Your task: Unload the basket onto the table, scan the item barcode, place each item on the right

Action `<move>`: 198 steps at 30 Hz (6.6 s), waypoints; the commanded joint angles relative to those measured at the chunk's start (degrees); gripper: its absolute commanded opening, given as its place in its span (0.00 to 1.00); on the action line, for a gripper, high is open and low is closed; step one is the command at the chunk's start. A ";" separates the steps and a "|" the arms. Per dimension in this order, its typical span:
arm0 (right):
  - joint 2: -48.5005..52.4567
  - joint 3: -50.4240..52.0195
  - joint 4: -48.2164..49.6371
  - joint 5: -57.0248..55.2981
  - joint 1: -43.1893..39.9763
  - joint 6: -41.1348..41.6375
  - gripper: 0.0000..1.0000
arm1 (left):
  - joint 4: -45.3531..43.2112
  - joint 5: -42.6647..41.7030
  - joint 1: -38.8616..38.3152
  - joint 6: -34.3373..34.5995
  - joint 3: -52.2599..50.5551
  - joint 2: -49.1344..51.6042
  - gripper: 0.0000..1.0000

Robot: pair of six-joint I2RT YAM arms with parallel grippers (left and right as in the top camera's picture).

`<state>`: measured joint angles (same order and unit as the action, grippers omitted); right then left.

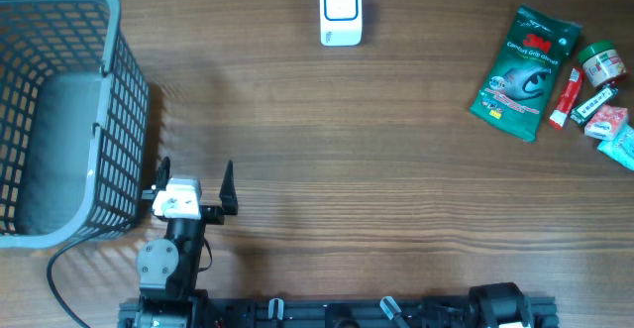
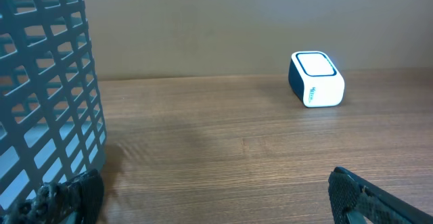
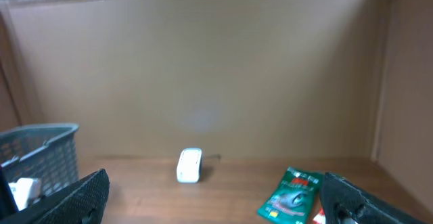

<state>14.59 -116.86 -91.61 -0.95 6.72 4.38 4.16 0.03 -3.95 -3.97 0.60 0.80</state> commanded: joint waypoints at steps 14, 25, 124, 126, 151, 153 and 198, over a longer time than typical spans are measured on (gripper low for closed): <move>-9.20 9.44 14.08 -10.64 0.17 3.69 1.00 | 0.11 -0.87 0.22 0.31 -0.28 -0.42 1.00; -9.18 39.52 32.54 -11.34 0.17 28.81 1.00 | 0.13 -0.87 0.22 0.31 -0.28 -0.42 1.00; -6.75 116.54 93.48 -23.65 -1.55 95.43 1.00 | 0.13 -0.87 0.22 0.31 -0.28 -0.42 1.00; -6.75 116.54 93.46 -23.63 -1.55 99.45 1.00 | 0.11 -0.87 0.22 0.31 -0.28 -0.42 1.00; -14.40 116.54 93.26 -28.46 -0.90 53.66 1.00 | 0.11 -0.87 0.22 0.31 -0.28 -0.42 1.00; -14.40 116.54 93.26 -30.47 -0.90 41.05 1.00 | 0.13 -0.87 0.22 0.31 -0.28 -0.42 1.00; -14.38 116.54 92.78 -39.98 -0.90 4.76 1.00 | 0.11 -0.87 0.22 0.31 -0.28 -0.42 1.00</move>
<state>0.99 -0.36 1.21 -39.75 5.48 10.15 4.16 0.03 -3.95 -3.99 0.58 0.78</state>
